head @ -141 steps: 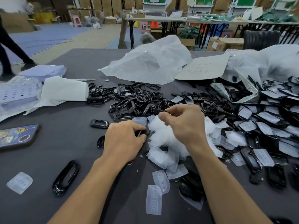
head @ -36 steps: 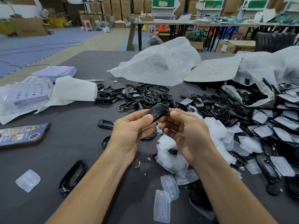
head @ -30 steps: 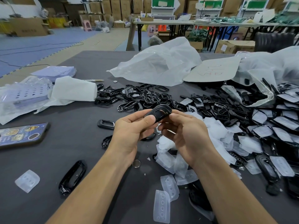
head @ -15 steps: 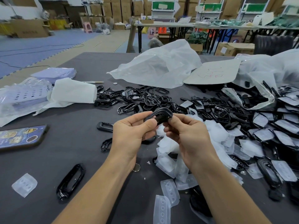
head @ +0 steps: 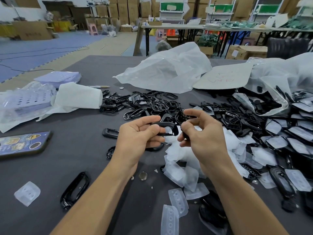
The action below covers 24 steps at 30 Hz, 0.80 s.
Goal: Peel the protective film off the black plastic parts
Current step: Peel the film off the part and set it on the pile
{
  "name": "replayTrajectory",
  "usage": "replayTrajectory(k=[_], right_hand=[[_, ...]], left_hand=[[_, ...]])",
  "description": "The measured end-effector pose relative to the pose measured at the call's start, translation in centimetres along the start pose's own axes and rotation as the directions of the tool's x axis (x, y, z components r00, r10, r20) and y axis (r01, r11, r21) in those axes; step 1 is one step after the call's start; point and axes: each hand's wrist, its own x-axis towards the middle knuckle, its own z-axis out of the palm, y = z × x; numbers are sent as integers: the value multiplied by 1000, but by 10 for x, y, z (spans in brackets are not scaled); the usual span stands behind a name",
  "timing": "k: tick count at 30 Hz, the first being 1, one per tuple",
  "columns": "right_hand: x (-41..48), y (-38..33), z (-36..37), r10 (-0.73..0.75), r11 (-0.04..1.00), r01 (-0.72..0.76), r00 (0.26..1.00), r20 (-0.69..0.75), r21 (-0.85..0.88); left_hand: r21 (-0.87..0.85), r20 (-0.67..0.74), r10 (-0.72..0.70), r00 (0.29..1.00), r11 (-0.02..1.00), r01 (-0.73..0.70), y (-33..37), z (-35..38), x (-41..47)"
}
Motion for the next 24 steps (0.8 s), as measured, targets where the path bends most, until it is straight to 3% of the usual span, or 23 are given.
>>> replayTrajectory(k=[4, 7, 11, 17, 24], right_hand=[[1, 0, -4, 52, 999, -52, 997, -58, -7], [2, -3, -2, 132, 990, -135, 989, 59, 44], [-2, -11, 1, 254, 938, -307, 924, 286, 159], [-6, -11, 5, 232, 933, -316, 892, 387, 170], [-8, -8, 8, 209, 962, -254, 922, 326, 100]], left_hand=[[-37, 105, -102, 989, 994, 107, 1, -4, 1], [-57, 208, -133, 969, 987, 148, 2, -4, -2], [-20, 17, -7, 1000, 1000, 7, -2, 3, -1], [133, -146, 152, 978, 982, -133, -4, 4, -2], [14, -198, 97, 975, 995, -96, -8, 8, 0]])
